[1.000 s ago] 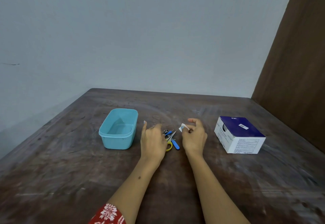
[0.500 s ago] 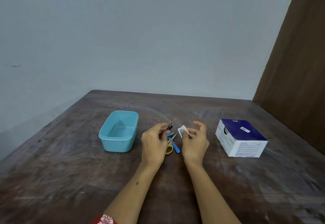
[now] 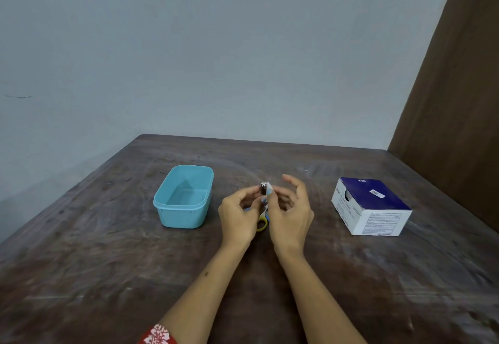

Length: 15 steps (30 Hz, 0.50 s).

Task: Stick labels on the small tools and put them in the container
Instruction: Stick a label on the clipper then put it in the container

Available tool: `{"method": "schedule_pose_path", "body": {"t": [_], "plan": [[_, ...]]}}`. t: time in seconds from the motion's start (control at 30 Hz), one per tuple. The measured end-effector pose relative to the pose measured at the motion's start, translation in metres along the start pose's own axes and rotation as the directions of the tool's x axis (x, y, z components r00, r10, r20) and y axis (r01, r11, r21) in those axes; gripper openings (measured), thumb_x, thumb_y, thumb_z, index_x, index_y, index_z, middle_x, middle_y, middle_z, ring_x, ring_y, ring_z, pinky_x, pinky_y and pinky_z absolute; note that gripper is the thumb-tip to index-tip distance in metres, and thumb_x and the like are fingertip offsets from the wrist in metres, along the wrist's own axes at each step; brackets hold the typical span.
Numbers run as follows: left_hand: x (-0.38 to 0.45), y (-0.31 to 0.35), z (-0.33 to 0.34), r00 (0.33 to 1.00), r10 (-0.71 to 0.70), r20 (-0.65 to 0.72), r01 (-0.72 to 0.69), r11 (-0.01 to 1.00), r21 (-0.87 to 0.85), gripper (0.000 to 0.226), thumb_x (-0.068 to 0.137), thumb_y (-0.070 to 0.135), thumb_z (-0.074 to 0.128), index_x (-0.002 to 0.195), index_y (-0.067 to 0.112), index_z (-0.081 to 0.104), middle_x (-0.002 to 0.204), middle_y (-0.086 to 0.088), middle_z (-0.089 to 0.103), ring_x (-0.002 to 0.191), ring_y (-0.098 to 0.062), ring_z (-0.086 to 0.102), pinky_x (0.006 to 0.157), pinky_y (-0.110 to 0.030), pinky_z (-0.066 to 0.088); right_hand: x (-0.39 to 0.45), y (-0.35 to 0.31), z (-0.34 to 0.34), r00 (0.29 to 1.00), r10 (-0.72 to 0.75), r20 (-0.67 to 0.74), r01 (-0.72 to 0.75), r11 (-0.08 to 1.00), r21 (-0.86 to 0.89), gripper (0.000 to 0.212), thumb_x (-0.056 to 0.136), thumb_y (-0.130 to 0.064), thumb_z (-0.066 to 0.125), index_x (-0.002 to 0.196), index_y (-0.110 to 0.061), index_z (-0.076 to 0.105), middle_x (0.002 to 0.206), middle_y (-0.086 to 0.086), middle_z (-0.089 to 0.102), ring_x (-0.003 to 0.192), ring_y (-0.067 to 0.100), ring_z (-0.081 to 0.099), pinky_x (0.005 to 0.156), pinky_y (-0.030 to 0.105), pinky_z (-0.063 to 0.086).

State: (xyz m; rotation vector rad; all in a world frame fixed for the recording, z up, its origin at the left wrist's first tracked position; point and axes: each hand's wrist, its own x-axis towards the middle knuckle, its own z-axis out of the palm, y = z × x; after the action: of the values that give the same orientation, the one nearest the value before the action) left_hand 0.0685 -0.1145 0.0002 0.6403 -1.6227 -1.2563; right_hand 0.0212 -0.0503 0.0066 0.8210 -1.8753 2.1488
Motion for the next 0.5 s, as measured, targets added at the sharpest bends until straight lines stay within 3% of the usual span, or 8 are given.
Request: {"method": "schedule_pose_path", "body": {"t": [0.17, 0.27, 0.37, 0.5], "plan": [[0.002, -0.002, -0.002, 1.000, -0.016, 0.008, 0.016, 1.000, 0.010, 0.034, 0.077, -0.009, 0.065, 0.104, 0.010, 0.070, 0.084, 0.006, 0.071, 0.078, -0.001, 0.068, 0.075, -0.019, 0.055, -0.003, -0.001, 0.000, 0.999, -0.035, 0.042, 0.035, 0.999, -0.016, 0.028, 0.084, 0.002, 0.056, 0.106, -0.015, 0.060, 0.076, -0.011, 0.070, 0.067, 0.000, 0.066, 0.060, 0.007, 0.046], [0.002, -0.001, -0.004, 1.000, -0.018, 0.007, 0.018, 1.000, 0.012, 0.038, 0.077, -0.013, 0.060, 0.106, 0.010, 0.069, 0.084, 0.006, 0.070, 0.076, 0.002, 0.066, 0.074, -0.017, 0.055, -0.001, 0.006, 0.001, 0.997, 0.013, 0.077, -0.013, 1.000, 0.004, 0.026, 0.080, 0.004, 0.063, 0.095, -0.017, 0.064, 0.081, -0.005, 0.072, 0.076, 0.001, 0.068, 0.067, 0.011, 0.050], [0.002, -0.002, -0.004, 0.999, -0.029, 0.022, 0.029, 1.000, 0.004, 0.038, 0.078, -0.010, 0.061, 0.108, 0.012, 0.069, 0.089, 0.006, 0.070, 0.081, -0.001, 0.066, 0.079, -0.023, 0.055, 0.002, 0.012, 0.003, 0.996, 0.035, 0.085, -0.033, 0.999, -0.023, 0.024, 0.077, 0.005, 0.068, 0.085, -0.018, 0.067, 0.080, -0.006, 0.071, 0.077, 0.001, 0.067, 0.071, 0.015, 0.052], [0.002, -0.002, -0.003, 0.997, -0.063, 0.048, 0.065, 0.996, -0.053, 0.035, 0.079, -0.006, 0.065, 0.108, 0.014, 0.069, 0.095, 0.006, 0.070, 0.091, -0.008, 0.067, 0.081, -0.027, 0.055, 0.003, 0.017, 0.003, 0.994, 0.066, 0.085, -0.059, 0.994, -0.087, 0.019, 0.079, -0.001, 0.068, 0.086, -0.018, 0.070, 0.078, -0.010, 0.070, 0.076, 0.000, 0.067, 0.074, 0.022, 0.055]]}}
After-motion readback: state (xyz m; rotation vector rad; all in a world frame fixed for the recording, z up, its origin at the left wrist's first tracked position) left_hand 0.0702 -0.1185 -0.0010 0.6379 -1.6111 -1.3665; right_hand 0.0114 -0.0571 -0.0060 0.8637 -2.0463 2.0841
